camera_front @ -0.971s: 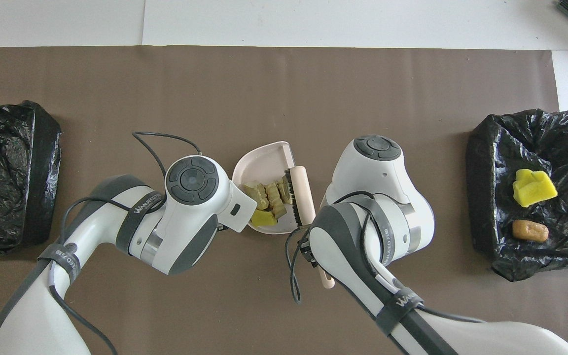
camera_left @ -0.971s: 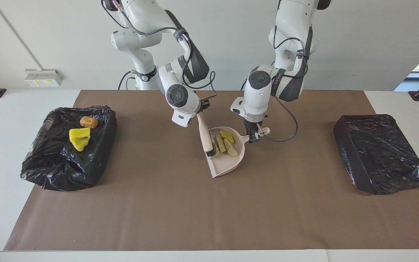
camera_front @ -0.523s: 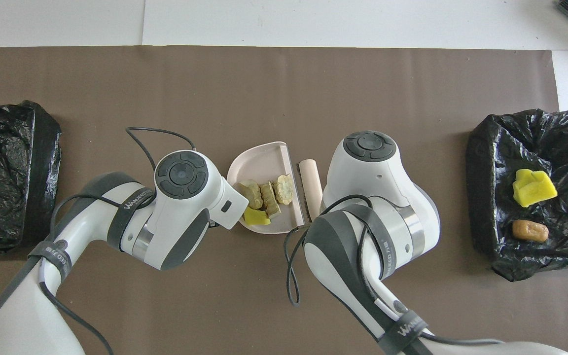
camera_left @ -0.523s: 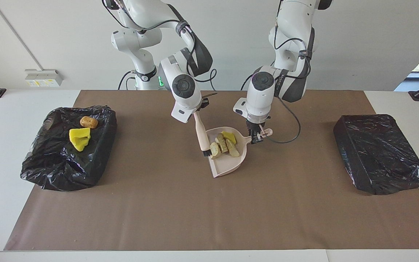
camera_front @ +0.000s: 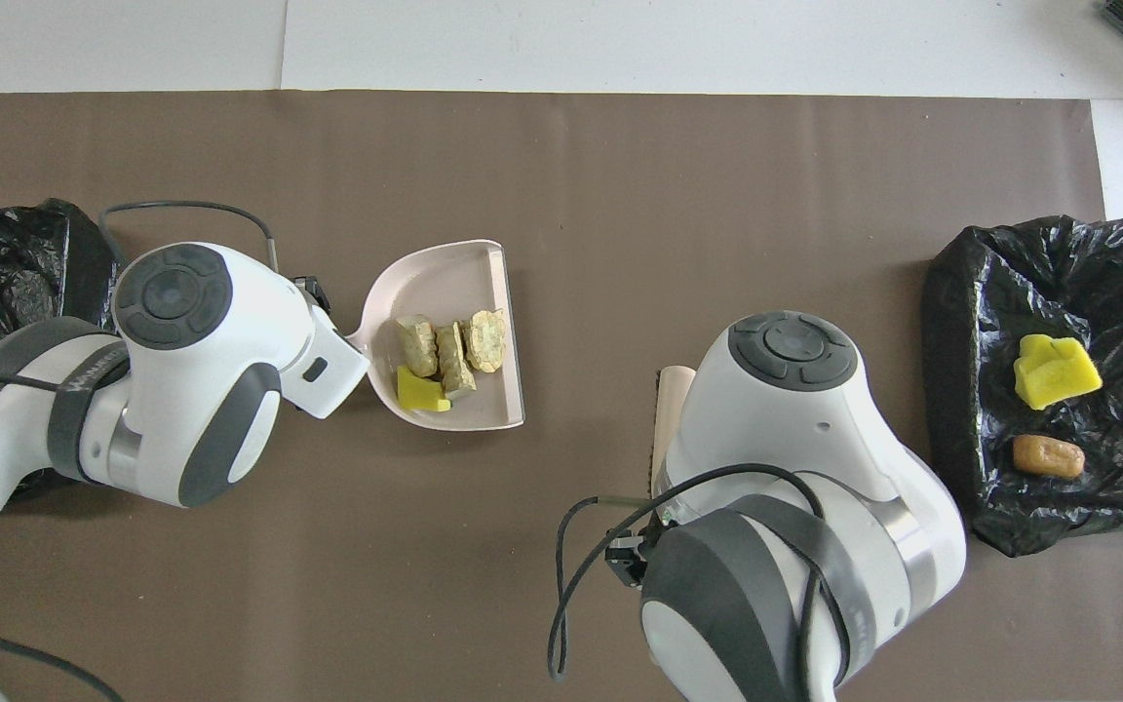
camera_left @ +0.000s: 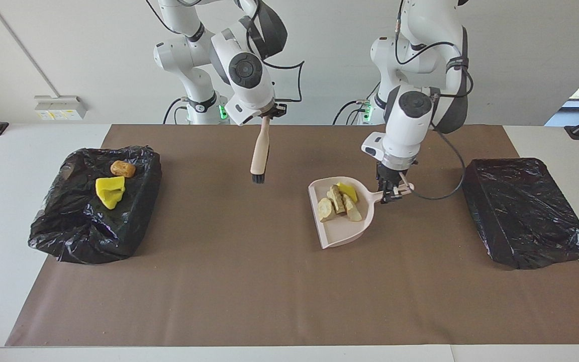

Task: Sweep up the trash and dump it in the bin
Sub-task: 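Carry the dustpan to the black bag nearest the left arm and tip it, then set the brush down with the right gripper and withdraw it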

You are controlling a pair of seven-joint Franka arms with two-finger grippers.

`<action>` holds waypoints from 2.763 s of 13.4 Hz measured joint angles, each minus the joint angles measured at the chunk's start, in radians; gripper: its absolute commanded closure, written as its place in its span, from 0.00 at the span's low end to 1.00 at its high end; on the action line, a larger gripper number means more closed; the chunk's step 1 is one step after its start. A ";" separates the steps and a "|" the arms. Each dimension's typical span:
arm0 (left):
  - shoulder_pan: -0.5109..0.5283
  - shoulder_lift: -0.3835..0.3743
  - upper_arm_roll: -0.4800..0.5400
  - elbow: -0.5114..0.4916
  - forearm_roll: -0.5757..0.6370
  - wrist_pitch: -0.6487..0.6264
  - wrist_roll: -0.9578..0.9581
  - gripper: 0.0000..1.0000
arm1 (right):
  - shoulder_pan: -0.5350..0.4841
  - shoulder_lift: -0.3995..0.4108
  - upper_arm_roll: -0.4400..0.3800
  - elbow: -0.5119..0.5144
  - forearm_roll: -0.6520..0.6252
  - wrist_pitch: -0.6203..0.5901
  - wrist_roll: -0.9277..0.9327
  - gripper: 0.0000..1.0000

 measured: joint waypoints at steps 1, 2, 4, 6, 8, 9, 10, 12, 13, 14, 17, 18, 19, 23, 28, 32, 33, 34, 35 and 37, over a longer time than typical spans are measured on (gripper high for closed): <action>0.057 -0.031 0.001 0.000 0.000 -0.014 0.067 1.00 | 0.044 -0.014 0.001 -0.052 0.009 0.055 0.034 1.00; 0.116 -0.059 0.002 0.001 0.000 -0.031 0.129 1.00 | 0.094 -0.021 0.003 -0.101 0.010 0.124 0.071 1.00; 0.241 -0.098 0.006 0.016 -0.001 -0.069 0.230 1.00 | 0.194 -0.024 0.006 -0.197 0.010 0.255 0.108 1.00; 0.359 -0.110 0.010 0.057 -0.004 -0.125 0.288 1.00 | 0.268 -0.025 0.008 -0.282 0.010 0.376 0.119 1.00; 0.465 -0.110 0.011 0.116 -0.014 -0.168 0.380 1.00 | 0.287 -0.026 0.008 -0.352 0.010 0.467 0.118 1.00; 0.518 -0.109 0.012 0.150 -0.017 -0.188 0.409 1.00 | 0.286 -0.026 0.006 -0.380 0.010 0.495 0.116 1.00; 0.568 -0.108 0.012 0.176 -0.018 -0.196 0.426 1.00 | 0.286 -0.026 0.004 -0.396 0.010 0.508 0.114 1.00; 0.660 -0.098 0.013 0.211 -0.017 -0.180 0.460 1.00 | 0.286 -0.028 0.004 -0.409 0.010 0.512 0.112 1.00; 0.691 -0.089 0.015 0.226 -0.010 -0.145 0.483 1.00 | 0.289 -0.029 0.004 -0.414 0.010 0.516 0.108 1.00; 0.710 -0.077 0.019 0.239 0.018 -0.111 0.503 1.00 | 0.292 -0.029 0.005 -0.417 0.010 0.520 0.093 0.84; 0.750 -0.047 0.025 0.268 0.169 -0.056 0.512 1.00 | 0.293 -0.029 0.005 -0.419 0.010 0.522 0.040 0.03; 0.767 -0.039 0.026 0.269 0.207 -0.046 0.512 1.00 | 0.293 -0.028 0.005 -0.414 0.010 0.524 0.034 0.00; 0.781 -0.031 0.028 0.269 0.253 -0.041 0.514 1.00 | 0.293 -0.028 0.005 -0.403 0.010 0.524 0.031 0.00; 0.772 -0.017 0.014 0.260 0.439 -0.039 0.512 1.00 | 0.278 -0.026 -0.002 -0.307 -0.008 0.526 0.028 0.00; 0.763 -0.019 0.012 0.256 0.613 -0.039 0.472 1.00 | 0.133 -0.024 -0.009 -0.189 -0.128 0.526 0.014 0.00; 0.755 -0.023 0.011 0.262 0.726 -0.041 0.437 1.00 | 0.013 -0.020 -0.012 -0.096 -0.280 0.526 -0.067 0.00; 0.748 -0.027 0.010 0.263 0.755 -0.046 0.435 1.00 | -0.013 -0.020 -0.012 -0.067 -0.313 0.526 -0.073 0.00; 0.737 -0.031 0.010 0.264 0.786 -0.054 0.433 1.00 | -0.041 -0.020 -0.013 -0.038 -0.329 0.522 -0.075 0.00; 0.723 -0.035 0.009 0.265 0.810 -0.063 0.425 1.00 | -0.075 -0.021 -0.015 0.001 -0.339 0.498 -0.080 0.00; 0.706 -0.047 0.005 0.269 0.818 -0.087 0.409 1.00 | -0.137 -0.024 -0.017 0.091 -0.344 0.403 -0.117 0.00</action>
